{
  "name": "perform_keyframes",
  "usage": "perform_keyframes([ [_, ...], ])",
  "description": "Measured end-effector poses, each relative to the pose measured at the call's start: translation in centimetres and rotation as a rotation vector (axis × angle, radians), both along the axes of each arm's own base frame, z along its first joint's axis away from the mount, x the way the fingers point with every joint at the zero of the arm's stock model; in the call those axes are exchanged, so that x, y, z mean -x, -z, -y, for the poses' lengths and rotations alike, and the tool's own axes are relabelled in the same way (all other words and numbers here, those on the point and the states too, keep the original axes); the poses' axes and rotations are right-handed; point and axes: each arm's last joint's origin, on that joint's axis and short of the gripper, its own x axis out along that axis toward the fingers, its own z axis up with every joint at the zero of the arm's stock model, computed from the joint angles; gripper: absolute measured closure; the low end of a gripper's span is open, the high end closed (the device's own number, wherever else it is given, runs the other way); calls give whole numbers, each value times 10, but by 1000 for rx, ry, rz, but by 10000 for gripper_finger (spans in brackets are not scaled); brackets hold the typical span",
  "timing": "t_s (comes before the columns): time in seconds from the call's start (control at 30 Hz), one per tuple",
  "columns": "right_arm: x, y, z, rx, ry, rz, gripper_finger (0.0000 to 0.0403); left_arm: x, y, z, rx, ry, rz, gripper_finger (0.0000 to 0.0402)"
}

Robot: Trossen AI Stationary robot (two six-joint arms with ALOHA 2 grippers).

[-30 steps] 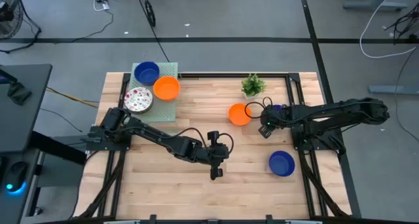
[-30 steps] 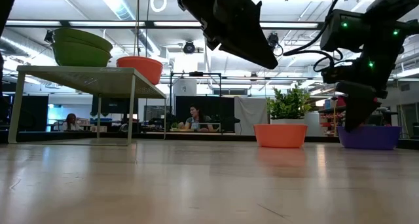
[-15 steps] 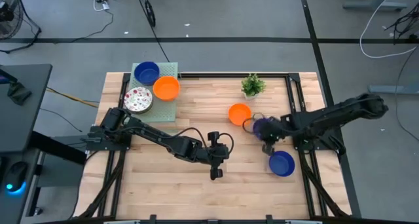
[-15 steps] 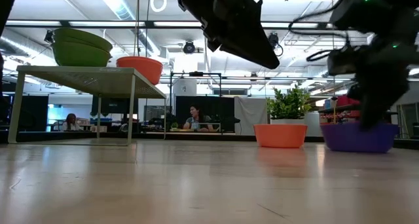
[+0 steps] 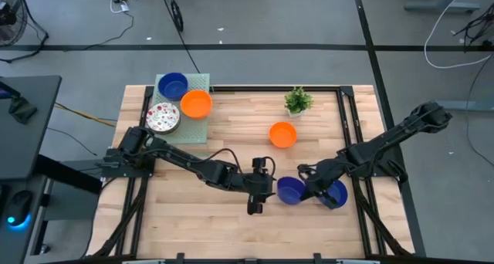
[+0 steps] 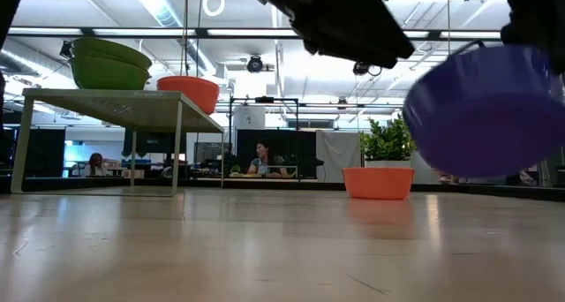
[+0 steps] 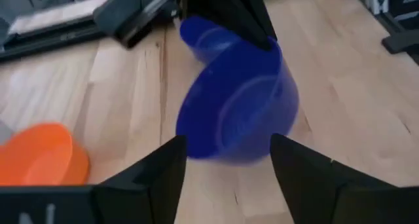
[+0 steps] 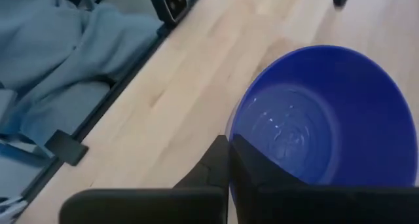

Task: Pick & Place Mini bowls
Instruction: Stack the blue bowl on the blue bowls on the shelf

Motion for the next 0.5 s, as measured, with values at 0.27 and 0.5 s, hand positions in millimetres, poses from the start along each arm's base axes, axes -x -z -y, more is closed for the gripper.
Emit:
perform_keyframes([
  [0.27, -10, 3, -4, 66, -82, 121, 402, -6, 2, -13, 110, 142, -27, 182],
  [0.5, -15, 9, -6, 97, -100, 133, 403, -12, 11, -15, 207, 321, -41, 224],
])
